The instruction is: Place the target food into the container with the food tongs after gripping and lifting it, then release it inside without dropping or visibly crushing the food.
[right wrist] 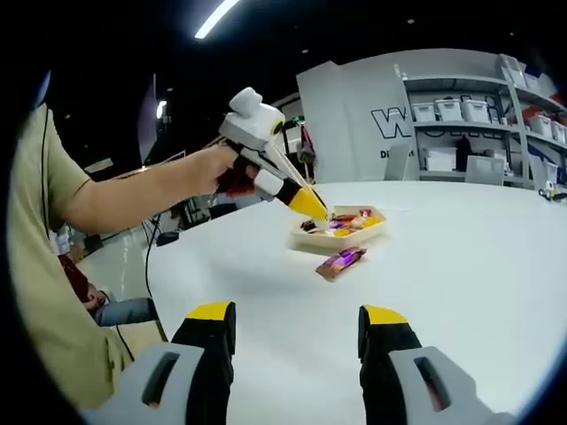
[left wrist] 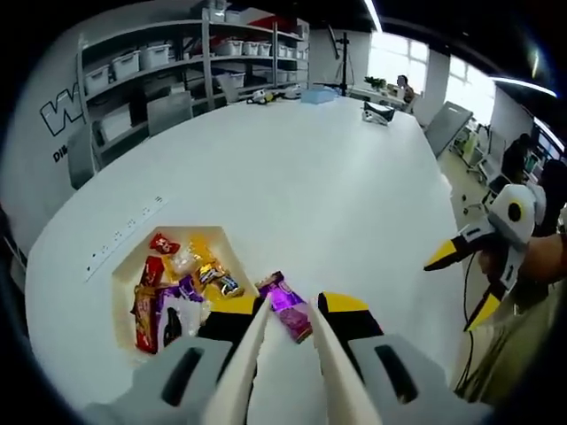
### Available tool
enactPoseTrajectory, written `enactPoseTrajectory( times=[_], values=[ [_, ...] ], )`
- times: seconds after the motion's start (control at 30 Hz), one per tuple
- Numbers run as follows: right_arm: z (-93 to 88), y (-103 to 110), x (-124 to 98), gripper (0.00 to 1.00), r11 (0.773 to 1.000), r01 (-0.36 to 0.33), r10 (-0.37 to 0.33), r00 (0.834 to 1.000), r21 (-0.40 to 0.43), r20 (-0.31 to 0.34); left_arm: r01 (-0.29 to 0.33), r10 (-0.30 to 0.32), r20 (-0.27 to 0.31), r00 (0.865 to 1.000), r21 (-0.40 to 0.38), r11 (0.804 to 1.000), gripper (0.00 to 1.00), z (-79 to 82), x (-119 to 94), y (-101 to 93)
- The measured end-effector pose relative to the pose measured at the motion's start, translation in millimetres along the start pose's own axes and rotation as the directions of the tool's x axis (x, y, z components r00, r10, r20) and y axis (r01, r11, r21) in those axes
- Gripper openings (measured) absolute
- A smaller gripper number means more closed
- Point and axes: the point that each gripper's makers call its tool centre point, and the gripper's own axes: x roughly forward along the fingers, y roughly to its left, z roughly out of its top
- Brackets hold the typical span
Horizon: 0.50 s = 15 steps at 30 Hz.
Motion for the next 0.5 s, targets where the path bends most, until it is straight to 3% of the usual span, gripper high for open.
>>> enactPoseTrajectory(
  times=[0.5],
  values=[
    [-5.1, -1.3, -0.4, 0.53, 1.0, 0.0, 0.0, 1.0, 0.009, -0.005, -0.014, 0.014, -0.012, 1.0, 0.03, 0.999, 0.24, -11.3, 20.2, -16.0]
  ],
)
